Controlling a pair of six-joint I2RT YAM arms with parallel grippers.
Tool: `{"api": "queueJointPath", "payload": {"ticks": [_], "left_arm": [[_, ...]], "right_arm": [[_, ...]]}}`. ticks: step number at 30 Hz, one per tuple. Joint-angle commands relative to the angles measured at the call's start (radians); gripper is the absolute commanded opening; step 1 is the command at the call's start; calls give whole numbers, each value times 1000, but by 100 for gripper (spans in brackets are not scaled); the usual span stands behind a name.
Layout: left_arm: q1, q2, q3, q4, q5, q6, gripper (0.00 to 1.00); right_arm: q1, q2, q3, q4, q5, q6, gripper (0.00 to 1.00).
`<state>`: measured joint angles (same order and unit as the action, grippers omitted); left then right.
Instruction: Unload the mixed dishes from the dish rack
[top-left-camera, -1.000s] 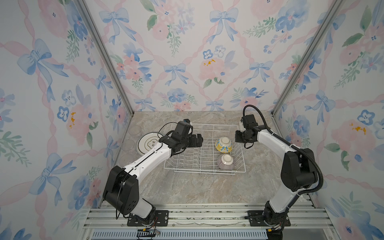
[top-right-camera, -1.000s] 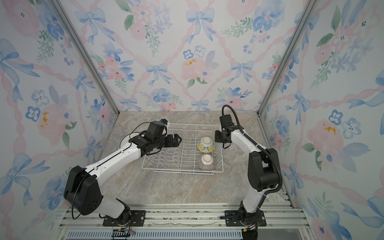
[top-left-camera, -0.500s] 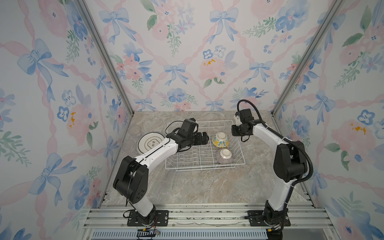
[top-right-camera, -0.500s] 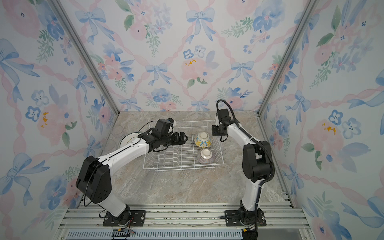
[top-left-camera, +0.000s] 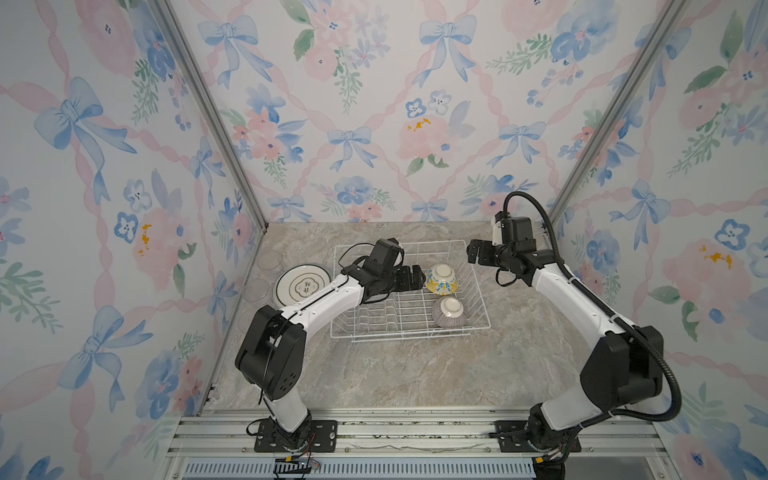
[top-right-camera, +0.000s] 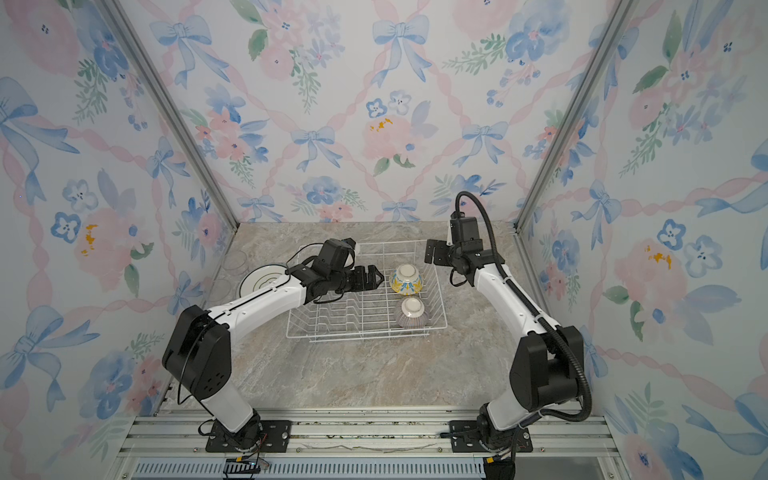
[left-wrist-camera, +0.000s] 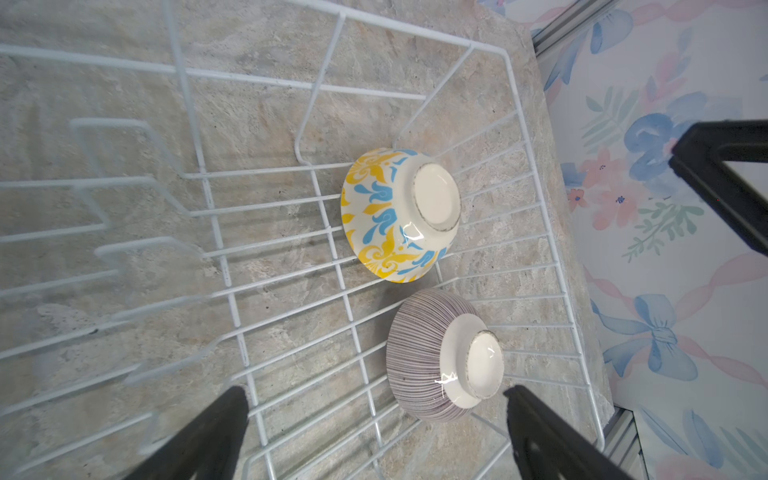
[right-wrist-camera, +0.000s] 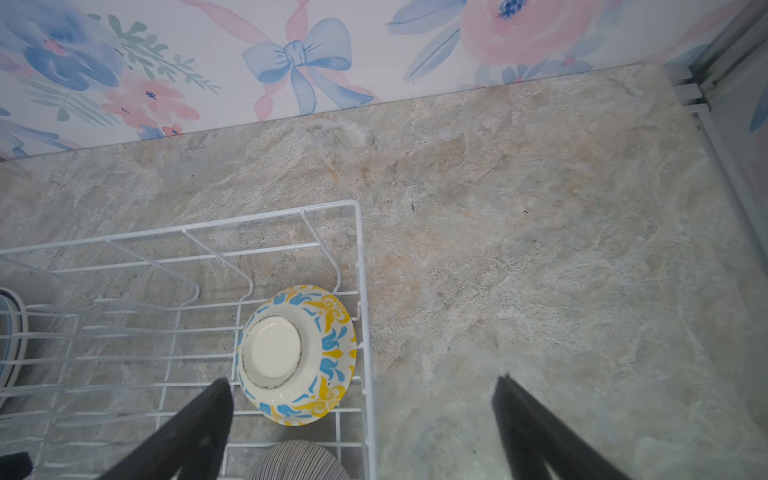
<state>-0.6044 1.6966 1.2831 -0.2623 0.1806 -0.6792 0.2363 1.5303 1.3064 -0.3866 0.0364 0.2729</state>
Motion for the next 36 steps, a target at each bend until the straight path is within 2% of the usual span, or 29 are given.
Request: {"api": "queueJointPath", "payload": {"ticks": [1,10,15,27,36], "left_arm": [[-25,24,16,17,0,-20,98],[-79,56,-17,63,24,-64,98],[-83,89,-57,111,101,-103,98],[-109,176,-17,128,171,-137,98],[-109,221,-32,244,259,-212,98]], "right_arm": [[4,-77,-79,-19,0,53,99],[11,-277,-259,-132,-105,81,97],[12,-338,-347,-120,-175,100,97],[15,-352,-405,-89,-213,135,97],[15,-361,-395,-104,-202,126,97]]}}
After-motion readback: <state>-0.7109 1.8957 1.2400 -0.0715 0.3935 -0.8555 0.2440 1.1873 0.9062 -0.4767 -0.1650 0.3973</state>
